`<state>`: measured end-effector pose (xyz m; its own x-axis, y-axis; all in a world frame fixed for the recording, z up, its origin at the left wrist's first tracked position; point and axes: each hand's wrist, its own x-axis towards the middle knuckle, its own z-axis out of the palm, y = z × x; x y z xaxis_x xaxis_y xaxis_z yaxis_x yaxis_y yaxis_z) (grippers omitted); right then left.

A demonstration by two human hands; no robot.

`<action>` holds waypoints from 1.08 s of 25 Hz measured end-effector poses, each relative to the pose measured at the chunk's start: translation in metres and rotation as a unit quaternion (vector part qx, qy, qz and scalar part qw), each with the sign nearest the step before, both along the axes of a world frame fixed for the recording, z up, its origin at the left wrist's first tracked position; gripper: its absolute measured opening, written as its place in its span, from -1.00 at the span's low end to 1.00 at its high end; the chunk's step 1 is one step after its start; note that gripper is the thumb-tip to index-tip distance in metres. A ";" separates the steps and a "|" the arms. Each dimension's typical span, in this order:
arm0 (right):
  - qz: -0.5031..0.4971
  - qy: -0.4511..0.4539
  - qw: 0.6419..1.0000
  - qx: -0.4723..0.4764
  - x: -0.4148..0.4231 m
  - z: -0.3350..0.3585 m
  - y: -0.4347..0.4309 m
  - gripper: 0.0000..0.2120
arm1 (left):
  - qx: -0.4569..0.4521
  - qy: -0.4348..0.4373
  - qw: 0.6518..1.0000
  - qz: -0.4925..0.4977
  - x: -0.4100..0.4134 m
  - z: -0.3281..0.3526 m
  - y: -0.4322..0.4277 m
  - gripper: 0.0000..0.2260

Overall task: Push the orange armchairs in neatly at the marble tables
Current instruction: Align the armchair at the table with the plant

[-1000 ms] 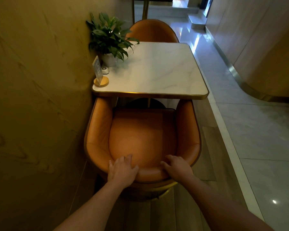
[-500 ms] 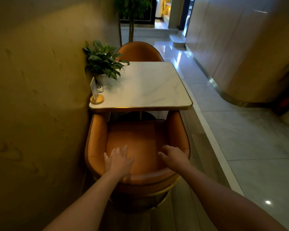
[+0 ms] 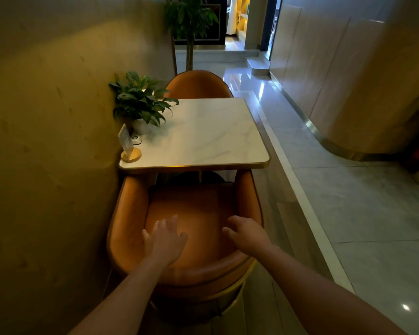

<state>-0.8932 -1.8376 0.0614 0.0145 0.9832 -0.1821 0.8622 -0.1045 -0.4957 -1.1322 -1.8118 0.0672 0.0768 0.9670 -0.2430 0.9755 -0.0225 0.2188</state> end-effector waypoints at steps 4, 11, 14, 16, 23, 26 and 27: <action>0.011 0.003 1.000 0.003 0.065 0.009 0.007 -0.54 | 0.016 -0.018 1.000 -0.013 0.077 0.010 0.007 -0.42; 0.000 0.001 1.000 0.010 0.180 0.023 0.020 -0.55 | 0.049 -0.068 0.996 -0.027 0.193 0.022 0.019 -0.42; -0.015 -0.005 1.000 0.010 0.216 0.021 0.035 -0.54 | 0.042 -0.077 0.996 -0.025 0.219 0.020 0.039 -0.41; -0.019 -0.005 1.000 0.005 0.234 0.021 0.051 -0.53 | 0.039 -0.086 0.995 -0.025 0.234 0.017 0.056 -0.41; -0.019 -0.007 1.000 0.023 0.286 0.033 0.151 -0.53 | 0.041 -0.088 0.995 -0.021 0.288 0.008 0.155 -0.41; -0.023 -0.004 1.000 0.011 0.304 0.040 0.191 -0.53 | 0.025 -0.071 0.997 -0.027 0.309 0.007 0.190 -0.41; -0.025 -0.003 1.000 0.007 0.311 0.041 0.204 -0.52 | 0.021 -0.066 0.997 -0.030 0.316 0.007 0.203 -0.41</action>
